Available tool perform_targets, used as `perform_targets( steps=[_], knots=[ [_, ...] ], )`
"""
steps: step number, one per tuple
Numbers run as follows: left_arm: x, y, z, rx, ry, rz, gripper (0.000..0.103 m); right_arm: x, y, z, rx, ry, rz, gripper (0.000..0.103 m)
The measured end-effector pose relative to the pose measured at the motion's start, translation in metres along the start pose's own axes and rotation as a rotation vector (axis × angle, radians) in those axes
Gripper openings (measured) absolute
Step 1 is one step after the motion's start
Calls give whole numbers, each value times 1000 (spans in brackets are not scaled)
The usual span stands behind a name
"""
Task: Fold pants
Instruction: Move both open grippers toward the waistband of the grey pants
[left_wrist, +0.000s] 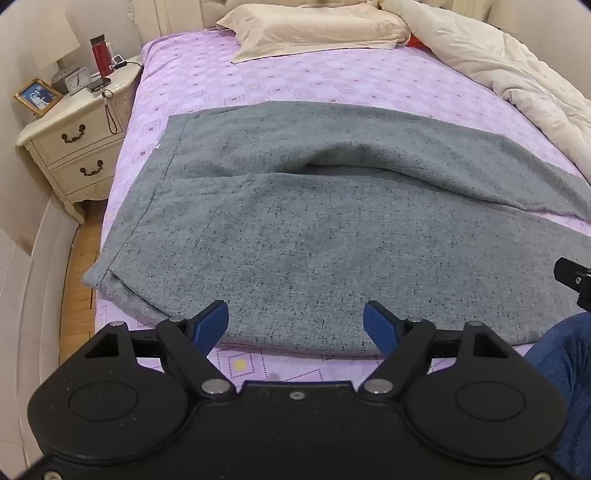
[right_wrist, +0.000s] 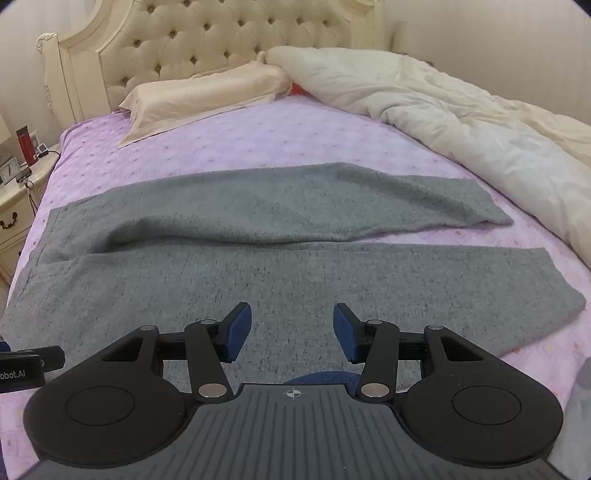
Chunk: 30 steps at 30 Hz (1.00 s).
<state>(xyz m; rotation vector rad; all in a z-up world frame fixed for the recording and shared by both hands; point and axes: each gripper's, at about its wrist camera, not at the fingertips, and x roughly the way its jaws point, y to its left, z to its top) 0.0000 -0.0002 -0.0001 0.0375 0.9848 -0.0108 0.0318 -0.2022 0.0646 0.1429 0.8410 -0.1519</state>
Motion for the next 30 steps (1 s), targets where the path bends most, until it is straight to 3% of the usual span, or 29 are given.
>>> perform_targets(
  steps=[12, 30],
  knots=[
    [2, -1, 1, -10, 7, -2, 80, 3, 3, -9, -14, 4, 1, 47],
    [15, -1, 4, -5, 47, -10, 80, 13, 5, -1, -5, 93, 1, 47]
  ],
)
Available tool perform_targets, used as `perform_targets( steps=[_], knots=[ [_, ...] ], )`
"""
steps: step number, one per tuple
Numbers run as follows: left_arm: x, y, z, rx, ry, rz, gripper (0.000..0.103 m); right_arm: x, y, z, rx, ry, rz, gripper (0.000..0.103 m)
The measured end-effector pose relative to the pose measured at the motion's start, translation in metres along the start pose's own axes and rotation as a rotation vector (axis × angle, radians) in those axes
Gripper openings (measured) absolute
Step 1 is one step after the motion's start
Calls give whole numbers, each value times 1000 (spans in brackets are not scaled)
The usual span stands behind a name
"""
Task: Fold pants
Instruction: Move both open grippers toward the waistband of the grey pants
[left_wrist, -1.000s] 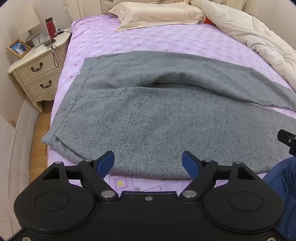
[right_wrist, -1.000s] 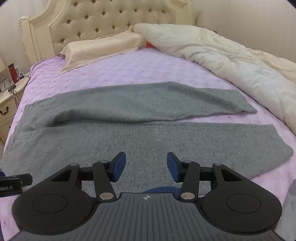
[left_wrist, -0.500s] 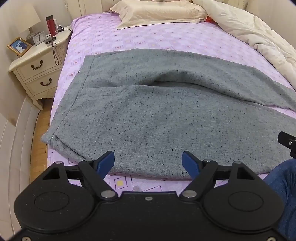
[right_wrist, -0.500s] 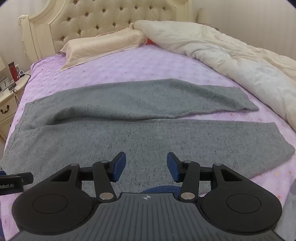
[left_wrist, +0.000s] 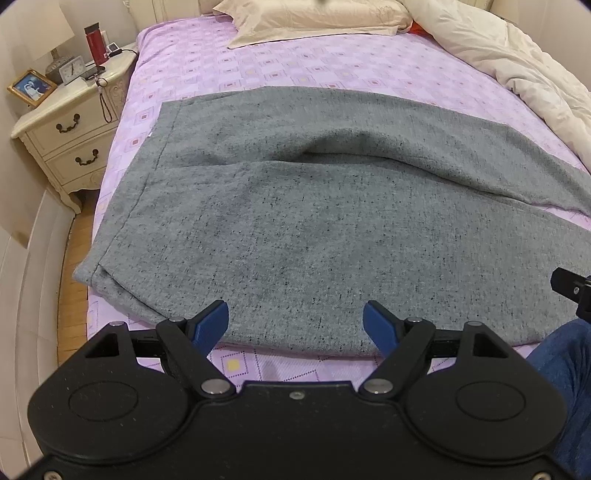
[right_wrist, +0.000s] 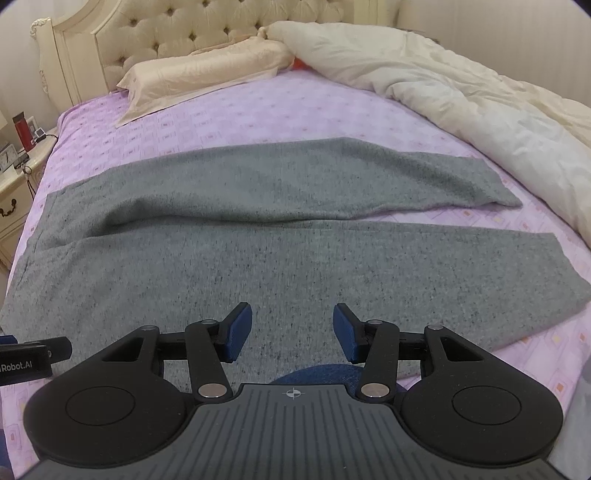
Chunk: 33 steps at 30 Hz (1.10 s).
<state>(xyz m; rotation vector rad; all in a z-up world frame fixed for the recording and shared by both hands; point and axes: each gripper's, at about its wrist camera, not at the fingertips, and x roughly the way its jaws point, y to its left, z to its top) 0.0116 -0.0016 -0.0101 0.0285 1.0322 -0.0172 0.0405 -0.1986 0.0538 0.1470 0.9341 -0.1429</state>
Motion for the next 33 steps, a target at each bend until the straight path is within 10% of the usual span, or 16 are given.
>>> perform_targets(
  steps=[33],
  knots=[
    [16, -3, 8, -11, 86, -51, 79, 11, 0, 7, 16, 75, 15, 47]
  ],
)
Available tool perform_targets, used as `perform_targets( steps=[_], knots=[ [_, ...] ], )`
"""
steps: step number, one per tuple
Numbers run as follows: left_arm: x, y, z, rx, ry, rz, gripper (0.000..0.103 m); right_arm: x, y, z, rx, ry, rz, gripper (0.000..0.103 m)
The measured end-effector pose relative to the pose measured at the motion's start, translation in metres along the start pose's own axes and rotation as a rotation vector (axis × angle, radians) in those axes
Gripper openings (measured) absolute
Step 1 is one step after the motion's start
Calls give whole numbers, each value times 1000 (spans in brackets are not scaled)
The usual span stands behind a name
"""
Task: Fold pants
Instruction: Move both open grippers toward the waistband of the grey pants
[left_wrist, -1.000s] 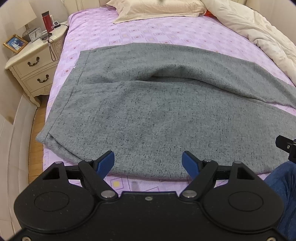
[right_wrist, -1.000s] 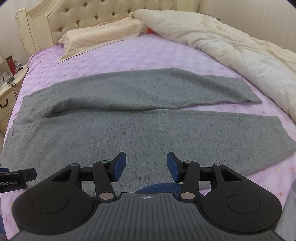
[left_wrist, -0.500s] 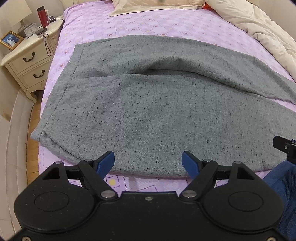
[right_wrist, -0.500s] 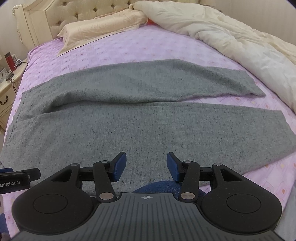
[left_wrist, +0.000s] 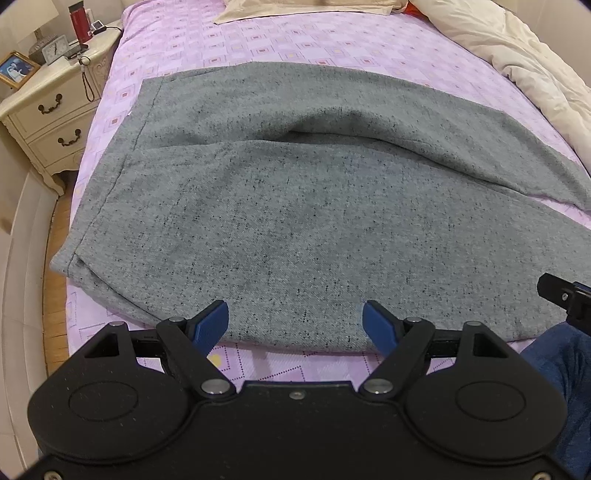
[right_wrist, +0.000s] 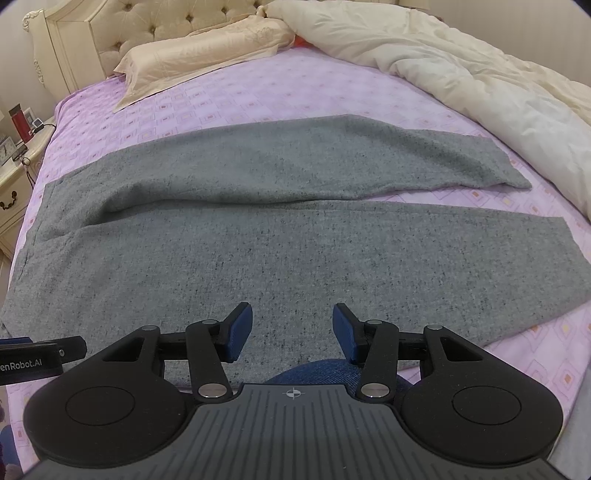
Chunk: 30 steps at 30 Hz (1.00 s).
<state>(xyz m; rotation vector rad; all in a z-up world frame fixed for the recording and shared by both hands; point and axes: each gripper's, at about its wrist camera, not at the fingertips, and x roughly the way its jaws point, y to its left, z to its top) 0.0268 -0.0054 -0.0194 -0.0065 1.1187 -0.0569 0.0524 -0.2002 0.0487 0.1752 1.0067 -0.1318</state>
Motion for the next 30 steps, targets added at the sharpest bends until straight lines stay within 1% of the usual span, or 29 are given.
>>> perform_targets(
  steps=[7, 30],
  knots=[
    [-1, -2, -1, 12, 0, -4, 79, 1, 0, 0, 0, 0, 1, 47],
    [0, -2, -1, 8, 7, -4, 79, 1, 0, -1, 7, 2, 6, 47]
  ],
)
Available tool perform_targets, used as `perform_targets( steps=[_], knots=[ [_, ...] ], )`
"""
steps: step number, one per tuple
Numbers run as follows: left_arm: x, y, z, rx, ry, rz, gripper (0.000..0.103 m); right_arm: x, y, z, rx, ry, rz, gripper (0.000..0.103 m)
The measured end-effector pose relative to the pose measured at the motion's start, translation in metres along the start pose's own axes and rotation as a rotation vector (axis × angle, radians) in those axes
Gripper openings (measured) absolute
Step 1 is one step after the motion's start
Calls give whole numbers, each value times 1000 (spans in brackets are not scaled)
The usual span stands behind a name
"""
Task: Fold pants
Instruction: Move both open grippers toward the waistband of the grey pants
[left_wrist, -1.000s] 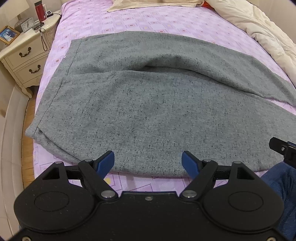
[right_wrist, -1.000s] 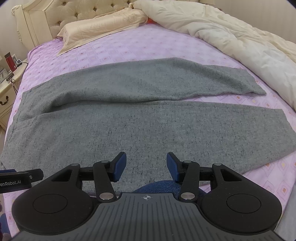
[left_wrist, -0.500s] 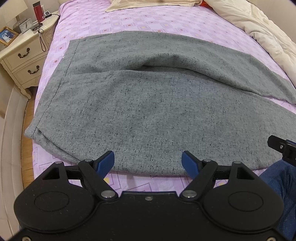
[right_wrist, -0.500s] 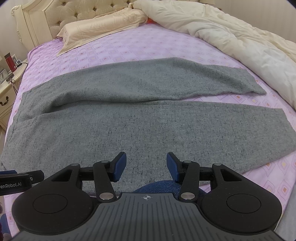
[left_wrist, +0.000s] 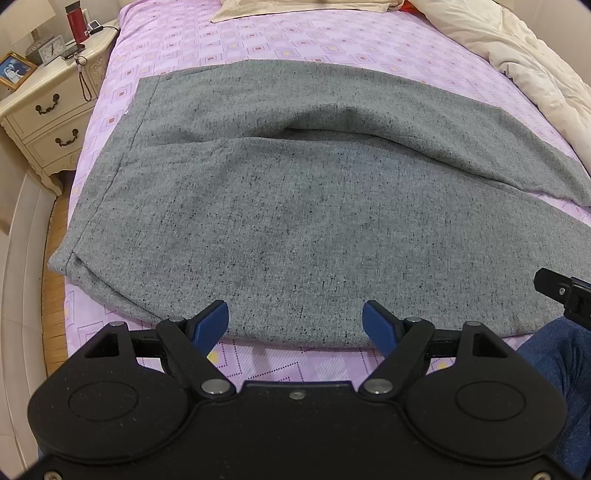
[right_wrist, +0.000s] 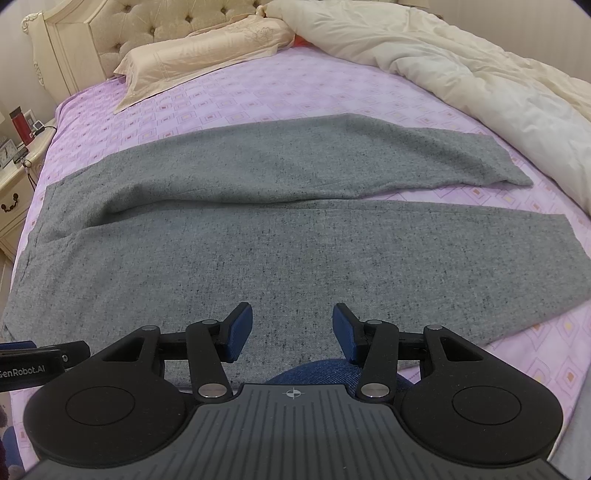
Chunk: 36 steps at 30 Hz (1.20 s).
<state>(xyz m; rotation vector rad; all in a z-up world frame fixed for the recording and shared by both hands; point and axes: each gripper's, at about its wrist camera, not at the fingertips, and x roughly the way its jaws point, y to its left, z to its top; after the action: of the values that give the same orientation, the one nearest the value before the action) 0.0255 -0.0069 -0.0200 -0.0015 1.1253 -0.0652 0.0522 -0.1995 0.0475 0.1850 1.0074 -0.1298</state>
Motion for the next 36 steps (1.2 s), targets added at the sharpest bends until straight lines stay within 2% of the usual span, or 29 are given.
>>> perform_targets(
  steps=[20, 36],
  knots=[
    [8, 7, 9, -10, 14, -16, 79, 0, 7, 2, -46, 21, -43, 47],
    [31, 8, 27, -14, 53, -22, 79, 15, 10, 7, -83, 97, -31, 47]
  ],
)
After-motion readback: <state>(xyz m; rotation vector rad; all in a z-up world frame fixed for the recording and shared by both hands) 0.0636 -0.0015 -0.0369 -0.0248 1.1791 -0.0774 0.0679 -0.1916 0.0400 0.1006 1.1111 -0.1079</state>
